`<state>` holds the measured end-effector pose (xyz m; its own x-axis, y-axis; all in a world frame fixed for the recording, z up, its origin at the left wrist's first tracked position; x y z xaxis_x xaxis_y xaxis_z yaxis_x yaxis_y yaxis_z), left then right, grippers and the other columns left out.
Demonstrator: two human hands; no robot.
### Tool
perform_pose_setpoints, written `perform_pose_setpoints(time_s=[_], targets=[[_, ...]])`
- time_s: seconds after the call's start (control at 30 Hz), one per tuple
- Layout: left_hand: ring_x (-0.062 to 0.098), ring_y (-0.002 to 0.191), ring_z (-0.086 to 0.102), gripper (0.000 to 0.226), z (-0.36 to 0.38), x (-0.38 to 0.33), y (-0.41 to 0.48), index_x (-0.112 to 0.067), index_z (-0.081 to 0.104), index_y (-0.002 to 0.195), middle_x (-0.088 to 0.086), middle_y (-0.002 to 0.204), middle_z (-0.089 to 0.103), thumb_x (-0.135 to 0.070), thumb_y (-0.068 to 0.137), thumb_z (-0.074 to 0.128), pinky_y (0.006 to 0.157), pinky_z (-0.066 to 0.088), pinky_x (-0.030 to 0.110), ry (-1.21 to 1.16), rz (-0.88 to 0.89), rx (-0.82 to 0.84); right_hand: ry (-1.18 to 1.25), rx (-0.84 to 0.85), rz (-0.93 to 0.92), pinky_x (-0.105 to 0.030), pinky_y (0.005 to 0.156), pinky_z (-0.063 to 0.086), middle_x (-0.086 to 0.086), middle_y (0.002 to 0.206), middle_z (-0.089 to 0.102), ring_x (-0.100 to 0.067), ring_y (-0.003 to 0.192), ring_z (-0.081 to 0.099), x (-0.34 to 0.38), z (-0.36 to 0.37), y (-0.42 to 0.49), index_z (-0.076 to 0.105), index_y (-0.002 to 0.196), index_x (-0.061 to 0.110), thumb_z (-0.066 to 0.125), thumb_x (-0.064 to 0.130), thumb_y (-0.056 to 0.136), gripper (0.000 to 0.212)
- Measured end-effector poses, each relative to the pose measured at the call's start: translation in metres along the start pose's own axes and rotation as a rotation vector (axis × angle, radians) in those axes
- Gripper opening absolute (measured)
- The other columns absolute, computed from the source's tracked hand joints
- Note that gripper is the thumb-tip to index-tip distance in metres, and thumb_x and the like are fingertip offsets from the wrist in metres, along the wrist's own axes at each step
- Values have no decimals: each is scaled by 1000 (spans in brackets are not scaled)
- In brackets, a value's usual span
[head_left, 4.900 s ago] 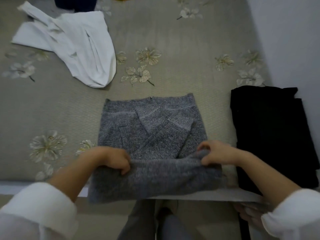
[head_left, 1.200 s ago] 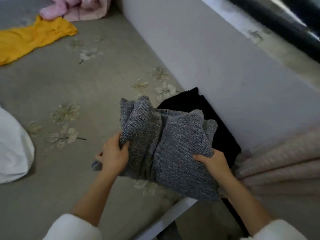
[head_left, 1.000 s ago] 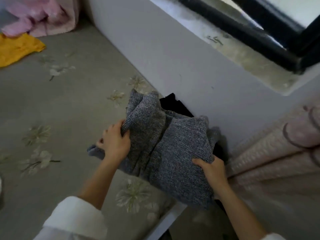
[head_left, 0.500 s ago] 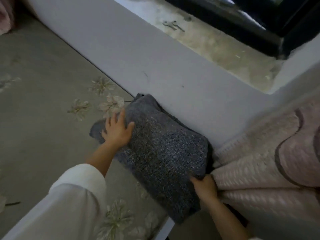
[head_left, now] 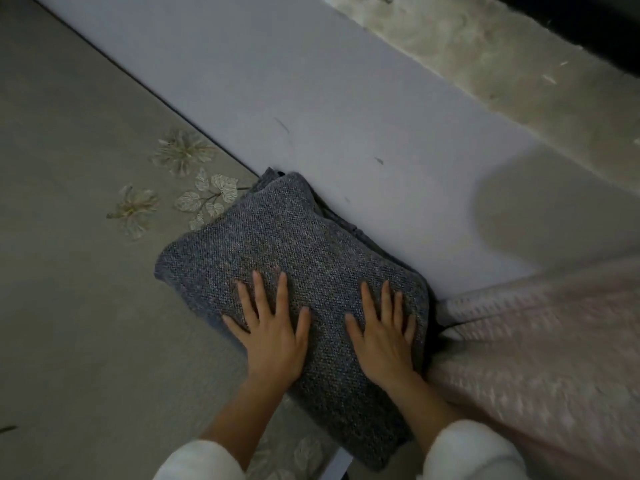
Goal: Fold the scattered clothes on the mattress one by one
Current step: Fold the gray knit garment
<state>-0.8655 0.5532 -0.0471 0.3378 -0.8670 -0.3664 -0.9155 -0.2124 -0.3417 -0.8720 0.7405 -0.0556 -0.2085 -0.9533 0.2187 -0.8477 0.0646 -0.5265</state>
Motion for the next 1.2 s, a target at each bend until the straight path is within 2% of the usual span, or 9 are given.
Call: perform_pose_setpoints(time_s=[0.1,0.23,0.5,0.57,0.63,0.77,0.93,1.03,1.2], targets=[[20,136,-39,66,13,-9,0,-44,-14,145,-6,152,-32,-67,85,2,103,-23,60,42,51,39,-62,-2,1,-53,115,-8,2,159,-20,-22,146,-19,-13,-3,15,-14,148,42,14,60,96,61],[22,130,-45,63,30,-11,23,-44,-22,143,-5,144,-43,-67,90,3,103,-16,69,118,26,160,-71,57,11,-54,115,-7,3,159,-20,-22,146,-17,-16,-1,31,-13,148,43,14,57,98,58],[23,138,-36,69,27,-9,40,-45,-11,148,-6,154,-31,-68,92,23,104,-18,66,38,40,363,-83,180,44,-58,114,-3,-2,159,-21,-26,146,-17,-9,-3,45,-11,150,39,15,54,100,58],[20,140,-32,66,12,-4,28,-44,-3,150,-8,156,-26,-64,94,26,106,-20,60,-38,80,318,-61,83,14,-56,114,3,-4,161,-6,-27,147,-6,-5,-15,35,3,152,33,24,51,100,59],[17,143,-25,60,-4,9,4,-38,2,152,-7,158,-19,-53,99,27,112,-16,51,-129,91,190,4,-114,-70,-51,113,11,-8,157,19,-26,143,12,5,-31,19,30,147,21,38,40,99,52],[20,147,-11,60,-14,62,-60,-28,3,152,1,160,-10,-39,101,32,119,0,39,-330,-116,53,122,-318,-325,-46,106,21,-3,137,47,-21,129,31,48,-38,-29,57,120,16,52,25,94,29],[25,147,4,59,-19,143,-150,-21,8,152,10,160,4,-33,101,36,118,6,35,-395,-356,31,99,-222,-579,-43,94,34,-2,123,56,-16,117,36,127,13,-101,61,111,16,35,39,84,44],[27,145,12,58,-29,197,-206,-19,15,152,12,158,14,-34,101,36,117,12,35,-410,-459,-2,-32,-51,-700,-37,96,32,0,125,53,-17,119,40,171,63,-156,57,116,19,31,41,83,48],[28,142,20,56,-50,286,-308,-16,21,151,12,155,24,-32,100,39,114,20,37,-482,-576,-78,-141,65,-811,-41,94,35,-4,119,56,-26,116,48,222,138,-258,58,117,16,20,49,70,69]])
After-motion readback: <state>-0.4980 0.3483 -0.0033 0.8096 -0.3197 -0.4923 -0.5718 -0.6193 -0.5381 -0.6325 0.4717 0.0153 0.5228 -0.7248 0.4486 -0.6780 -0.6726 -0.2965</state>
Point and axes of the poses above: each hand's wrist, its own y-axis towards the middle knuckle, its own z-axis out of the palm, x = y × z, the point moved 7 cm from there along y, towards the middle knuckle
